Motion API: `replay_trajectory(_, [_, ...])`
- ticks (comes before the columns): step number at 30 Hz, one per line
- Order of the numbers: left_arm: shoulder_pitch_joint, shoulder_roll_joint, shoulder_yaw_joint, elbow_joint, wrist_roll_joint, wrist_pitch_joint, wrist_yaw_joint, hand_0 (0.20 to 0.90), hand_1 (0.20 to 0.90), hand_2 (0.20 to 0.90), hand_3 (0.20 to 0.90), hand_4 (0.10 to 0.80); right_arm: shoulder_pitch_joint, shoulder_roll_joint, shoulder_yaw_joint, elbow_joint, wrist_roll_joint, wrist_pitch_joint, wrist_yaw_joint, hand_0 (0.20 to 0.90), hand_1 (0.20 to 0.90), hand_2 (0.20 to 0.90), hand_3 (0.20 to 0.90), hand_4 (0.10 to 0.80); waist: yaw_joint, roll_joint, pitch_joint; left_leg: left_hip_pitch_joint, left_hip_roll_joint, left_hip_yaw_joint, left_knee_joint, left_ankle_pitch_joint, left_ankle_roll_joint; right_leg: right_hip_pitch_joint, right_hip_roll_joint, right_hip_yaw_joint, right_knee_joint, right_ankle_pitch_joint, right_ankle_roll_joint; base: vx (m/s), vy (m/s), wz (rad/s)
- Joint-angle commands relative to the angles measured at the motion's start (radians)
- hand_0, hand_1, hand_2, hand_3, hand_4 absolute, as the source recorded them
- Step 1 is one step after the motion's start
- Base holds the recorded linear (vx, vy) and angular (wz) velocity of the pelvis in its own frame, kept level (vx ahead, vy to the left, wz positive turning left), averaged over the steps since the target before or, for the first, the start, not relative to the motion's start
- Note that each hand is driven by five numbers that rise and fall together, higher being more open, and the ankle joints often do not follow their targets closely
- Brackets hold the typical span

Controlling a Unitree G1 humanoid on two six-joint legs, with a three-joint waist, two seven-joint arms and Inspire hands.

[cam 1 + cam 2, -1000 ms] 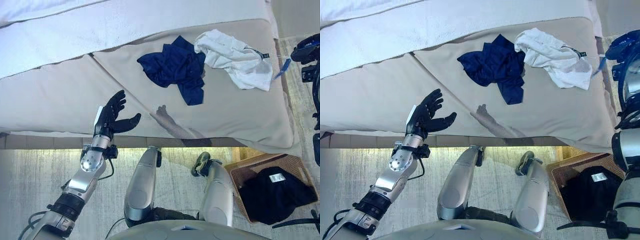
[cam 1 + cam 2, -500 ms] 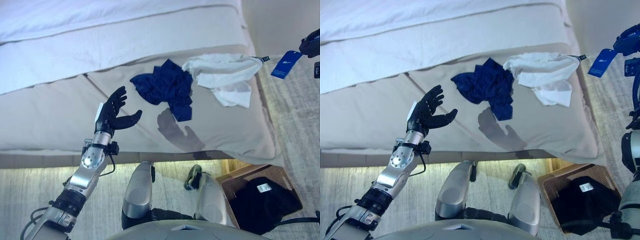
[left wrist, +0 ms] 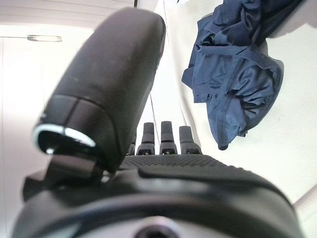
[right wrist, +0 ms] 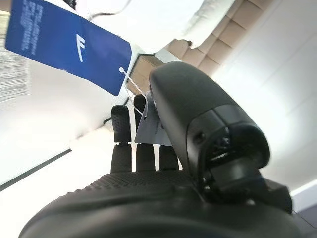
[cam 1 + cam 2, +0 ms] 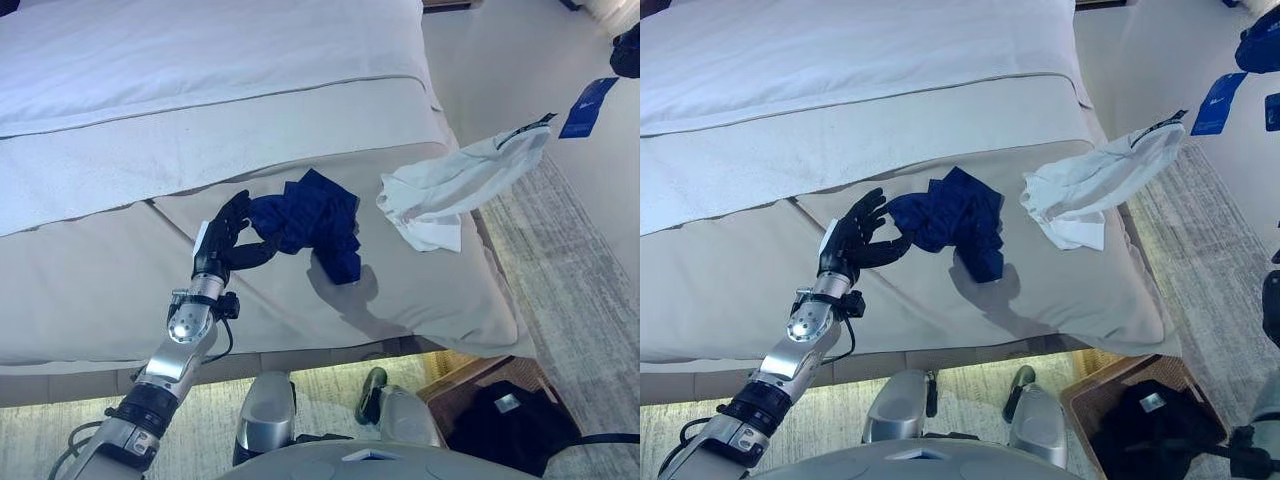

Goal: Pick up the clothes from the bed and place them into the basket

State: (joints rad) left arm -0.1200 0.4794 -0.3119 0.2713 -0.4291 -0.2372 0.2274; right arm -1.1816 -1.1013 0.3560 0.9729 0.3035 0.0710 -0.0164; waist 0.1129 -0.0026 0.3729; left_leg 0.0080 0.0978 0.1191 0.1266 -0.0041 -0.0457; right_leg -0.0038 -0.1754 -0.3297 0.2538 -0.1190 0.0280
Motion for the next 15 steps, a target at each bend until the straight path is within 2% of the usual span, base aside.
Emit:
replay_trajectory(1, [0.010, 0.016, -0.023, -0.001, 0.037, -0.072, -0.019, 0.900, 0.900, 0.900, 0.900, 0.800, -0.022, -0.069, 0.044, -0.093, 0.061, -0.122, -0.018, 0.300, 0.300, 0.300, 0.200, 0.100, -0.008, -0.063, -0.232, 0.009, 0.020, 0.021, 0.002, -0.062, -0.019, 0.064, -0.002, 0.036, -0.101, 0.026, 0.023, 0.049, 0.014, 0.06])
replay_trajectory(6, [0.000, 0.003, -0.025, 0.037, 0.048, -0.073, -0.030, 0.900, 0.900, 0.900, 0.900, 0.800, -0.002, -0.048, 0.049, -0.176, 0.085, -0.153, 0.022, 0.300, 0.300, 0.300, 0.200, 0.100, -0.011, -0.069, -0.253, 0.031, 0.019, 0.022, -0.056, -0.041, -0.025, 0.080, 0.001, 0.031, -0.139, 0.042, 0.035, 0.032, 0.003, 0.01])
replay_trajectory(11, [0.013, 0.006, -0.011, 0.064, 0.059, -0.084, -0.057, 0.900, 0.900, 0.900, 0.900, 0.800, 0.032, -0.022, 0.029, -0.349, 0.129, -0.184, 0.059, 0.300, 0.300, 0.300, 0.200, 0.100, -0.011, -0.076, -0.259, 0.041, 0.017, 0.022, -0.073, -0.039, -0.023, 0.088, -0.002, 0.020, -0.151, 0.049, 0.043, 0.024, -0.006, 0.01])
replay_trajectory(15, [0.027, 0.008, 0.006, 0.075, 0.077, -0.090, -0.069, 0.900, 0.900, 0.900, 0.900, 0.800, 0.062, -0.004, 0.011, -0.481, 0.093, -0.180, 0.040, 0.300, 0.300, 0.300, 0.200, 0.100, -0.009, -0.081, -0.263, 0.053, 0.016, 0.020, -0.094, -0.034, -0.020, 0.099, -0.004, 0.017, -0.168, 0.058, 0.050, 0.031, -0.023, 0.05])
